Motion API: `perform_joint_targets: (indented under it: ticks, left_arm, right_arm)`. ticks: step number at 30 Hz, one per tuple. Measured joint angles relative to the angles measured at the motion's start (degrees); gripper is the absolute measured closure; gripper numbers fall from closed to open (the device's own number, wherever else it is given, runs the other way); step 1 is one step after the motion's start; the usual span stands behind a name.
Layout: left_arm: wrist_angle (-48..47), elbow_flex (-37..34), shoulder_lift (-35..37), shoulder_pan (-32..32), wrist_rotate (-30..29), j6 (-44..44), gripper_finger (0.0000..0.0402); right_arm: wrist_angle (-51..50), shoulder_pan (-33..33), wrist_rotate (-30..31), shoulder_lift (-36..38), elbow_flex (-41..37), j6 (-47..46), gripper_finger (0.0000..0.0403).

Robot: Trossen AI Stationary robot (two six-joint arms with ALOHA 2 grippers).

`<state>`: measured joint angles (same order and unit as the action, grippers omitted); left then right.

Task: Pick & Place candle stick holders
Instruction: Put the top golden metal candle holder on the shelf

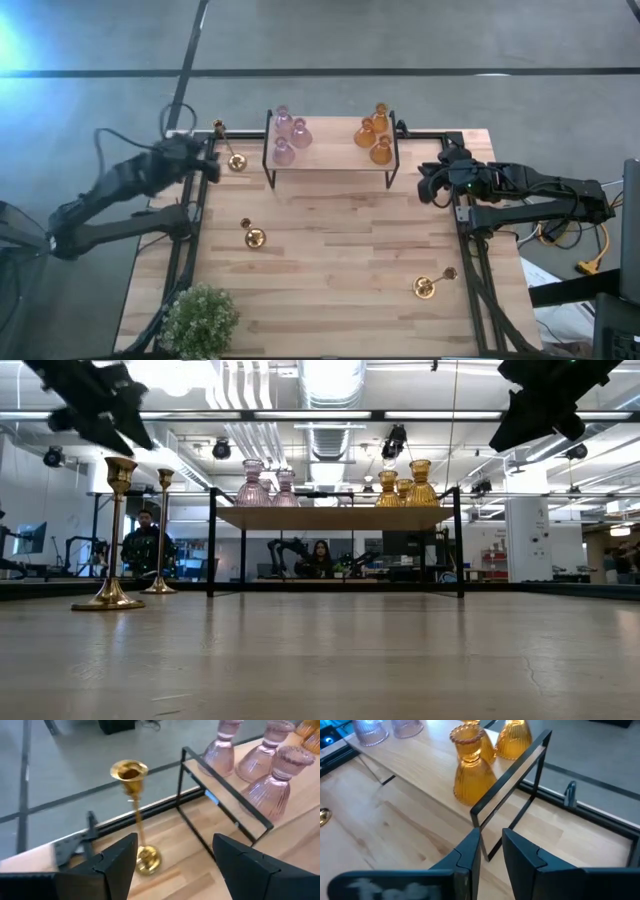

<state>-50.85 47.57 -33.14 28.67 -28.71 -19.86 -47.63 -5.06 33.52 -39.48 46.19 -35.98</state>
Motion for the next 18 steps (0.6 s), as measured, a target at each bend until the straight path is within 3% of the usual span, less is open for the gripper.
perform_joint_targets:
  ticks: [10,18]
  left_arm:
    - [34.4,-24.8,2.2,0.0,-6.6,3.9,0.014]
    - [49.9,-34.4,1.9,0.1,-13.8,6.6,0.014]
  right_arm:
    - [0.0,0.0,1.2,0.0,0.0,0.2,0.0329]
    - [0.0,0.0,1.2,0.0,0.0,0.1,0.0328]
